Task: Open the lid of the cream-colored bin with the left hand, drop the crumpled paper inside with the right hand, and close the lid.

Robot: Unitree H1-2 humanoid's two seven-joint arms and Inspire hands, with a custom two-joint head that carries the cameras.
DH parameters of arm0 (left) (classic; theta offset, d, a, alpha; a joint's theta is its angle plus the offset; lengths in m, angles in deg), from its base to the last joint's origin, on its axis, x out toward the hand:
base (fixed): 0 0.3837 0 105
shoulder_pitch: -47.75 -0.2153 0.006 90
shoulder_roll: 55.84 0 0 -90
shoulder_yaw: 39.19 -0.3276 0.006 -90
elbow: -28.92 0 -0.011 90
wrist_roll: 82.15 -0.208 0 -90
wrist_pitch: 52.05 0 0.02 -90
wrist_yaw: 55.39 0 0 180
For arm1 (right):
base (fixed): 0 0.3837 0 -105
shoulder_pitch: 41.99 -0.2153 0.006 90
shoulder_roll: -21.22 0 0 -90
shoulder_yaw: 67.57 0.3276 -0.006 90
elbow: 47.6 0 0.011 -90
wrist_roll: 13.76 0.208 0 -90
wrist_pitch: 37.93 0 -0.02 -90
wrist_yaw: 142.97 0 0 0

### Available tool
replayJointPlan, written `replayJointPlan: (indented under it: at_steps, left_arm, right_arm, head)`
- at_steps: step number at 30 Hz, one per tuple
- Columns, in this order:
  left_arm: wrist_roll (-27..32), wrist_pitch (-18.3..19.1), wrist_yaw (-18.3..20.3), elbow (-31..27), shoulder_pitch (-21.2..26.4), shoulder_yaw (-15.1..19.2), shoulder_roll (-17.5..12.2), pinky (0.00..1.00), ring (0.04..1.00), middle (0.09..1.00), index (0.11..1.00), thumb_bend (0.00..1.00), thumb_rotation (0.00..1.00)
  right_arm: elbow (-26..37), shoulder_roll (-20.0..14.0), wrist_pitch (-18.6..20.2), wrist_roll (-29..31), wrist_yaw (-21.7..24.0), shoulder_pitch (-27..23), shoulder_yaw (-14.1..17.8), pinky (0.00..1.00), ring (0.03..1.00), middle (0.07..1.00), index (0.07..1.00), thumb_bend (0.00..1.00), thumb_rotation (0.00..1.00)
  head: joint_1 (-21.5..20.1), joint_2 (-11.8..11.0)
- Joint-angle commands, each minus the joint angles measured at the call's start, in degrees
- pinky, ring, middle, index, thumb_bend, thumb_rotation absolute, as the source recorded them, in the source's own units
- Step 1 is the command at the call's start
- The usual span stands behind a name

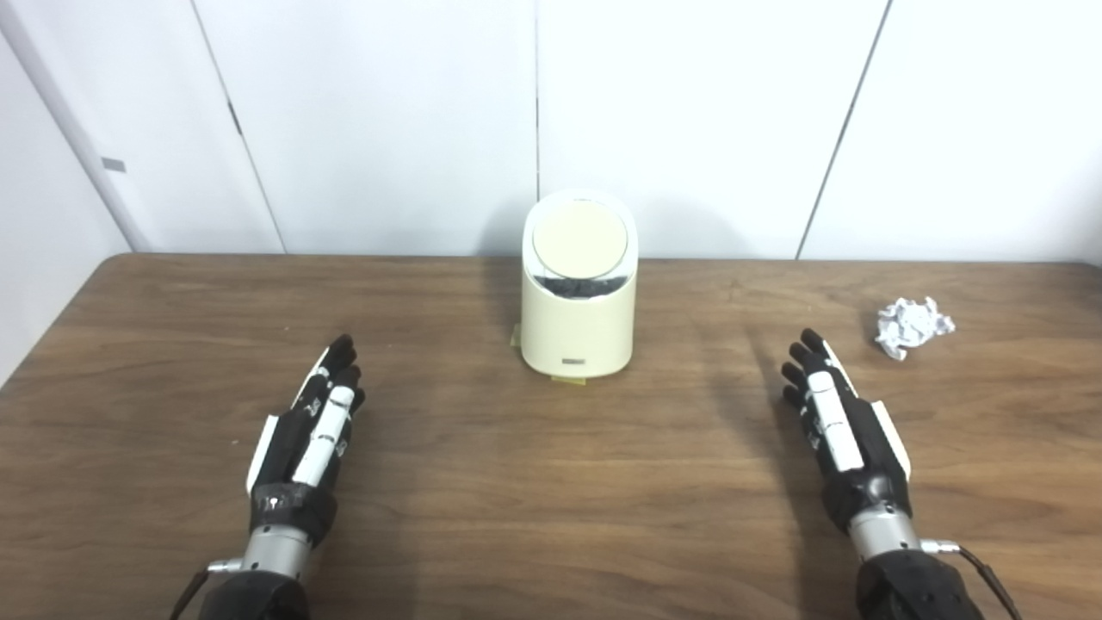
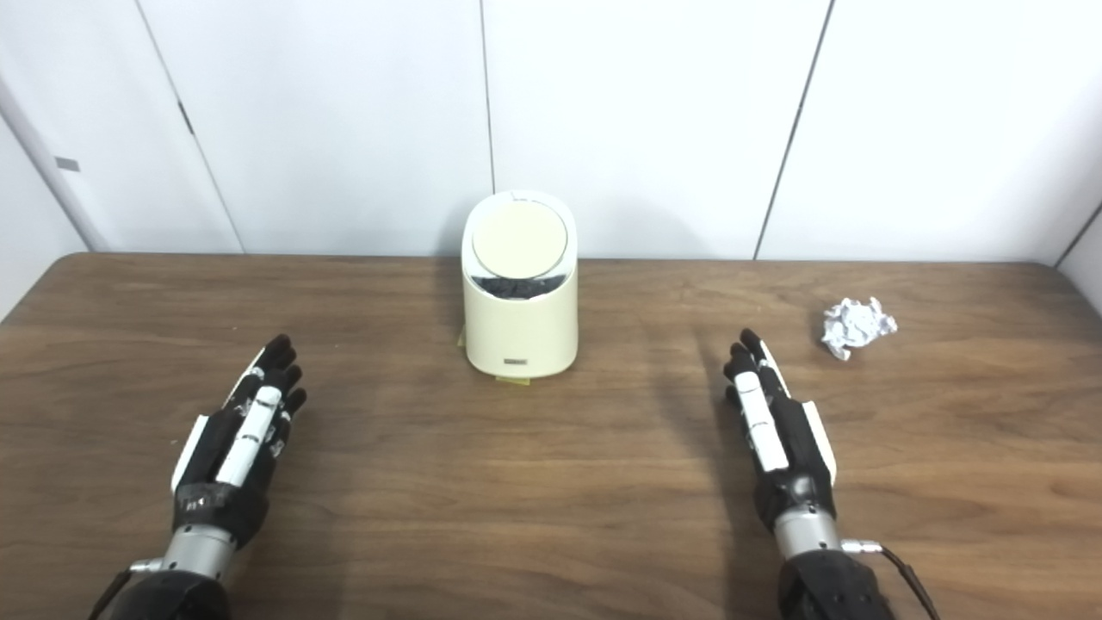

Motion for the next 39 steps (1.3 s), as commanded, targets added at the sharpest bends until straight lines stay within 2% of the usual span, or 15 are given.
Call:
replayJointPlan:
  at_steps: [1,6,13,18,21,24,31,36,39]
  left_arm:
    - [-0.31,-2.37,0.39,-0.48,1.46,-0.06,-0.59,1.0,0.999,0.98,0.988,0.46,0.56]
    - [-1.14,-2.24,0.35,-0.45,1.65,-0.35,-0.76,1.0,0.996,0.977,0.988,0.54,0.53]
    - [-4.89,-3.05,-0.36,-0.04,1.63,-0.94,-1.33,1.0,0.991,0.968,0.981,0.57,0.4]
    - [-6.92,-0.87,-1.5,-1.04,2.13,-1.22,-1.28,1.0,0.991,0.955,0.974,0.61,0.32]
    - [-10.01,0.47,-2.71,-2.24,4.24,-2.01,-1.8,1.0,0.989,0.948,0.962,0.65,0.27]
    - [-14.95,0.93,-3.61,-2.41,7.56,-3.32,-3.12,0.96,0.947,0.928,0.941,0.72,0.28]
    - [-20.73,3.3,-3.07,-3.12,14.63,-6.39,-5.4,0.88,0.898,0.899,0.9,0.85,0.31]
    - [-21.52,3.78,-1.76,-2.94,19.14,-8.18,-5.86,0.9,0.924,0.913,0.899,0.84,0.28]
    - [-24.06,4.86,-0.81,-2.23,22.56,-10.06,-6.46,0.88,0.914,0.9,0.887,0.84,0.28]
  right_arm:
    - [0.45,0.13,-3.12,-0.11,-0.07,-1.49,0.08,0.92,0.93,0.948,0.959,0.48,0.78]
    - [-0.7,-0.18,-4.39,-0.69,-0.1,-1.48,-0.05,0.91,0.929,0.948,0.962,0.46,0.77]
    - [-3.12,-0.6,-7.19,-2.49,-0.26,-1.49,-0.66,0.9,0.922,0.945,0.964,0.47,0.81]
    - [-4.49,-0.81,-8.29,-4.51,-0.78,-1.45,-1.13,0.87,0.901,0.933,0.958,0.46,0.83]
    - [-5.07,-0.79,-8.85,-4.71,-0.89,-1.37,-1.21,0.86,0.894,0.931,0.958,0.44,0.83]
    - [-5.21,-0.54,-8.94,-4.02,-0.96,-1.22,-0.93,0.88,0.901,0.935,0.96,0.42,0.8]
    - [-6.71,-1.16,-11.43,-4.33,-0.63,-0.88,-1.1,0.86,0.892,0.932,0.963,0.44,0.84]
    - [-7.12,-1.06,-11.96,-4.72,-0.95,-0.58,-1.22,0.85,0.886,0.927,0.961,0.46,0.83]
    - [-7.19,-1.24,-11.98,-5.5,-1.1,-0.4,-1.45,0.84,0.878,0.924,0.957,0.47,0.84]
  head:
    - [0.12,-0.26]
    - [0.47,-1.69]
    - [0.54,-4.25]
    - [0.83,-5.93]
    - [1.13,-6.77]
    - [1.28,-7.38]
    - [1.39,-8.57]
    - [1.49,-9.02]
    - [1.53,-9.08]
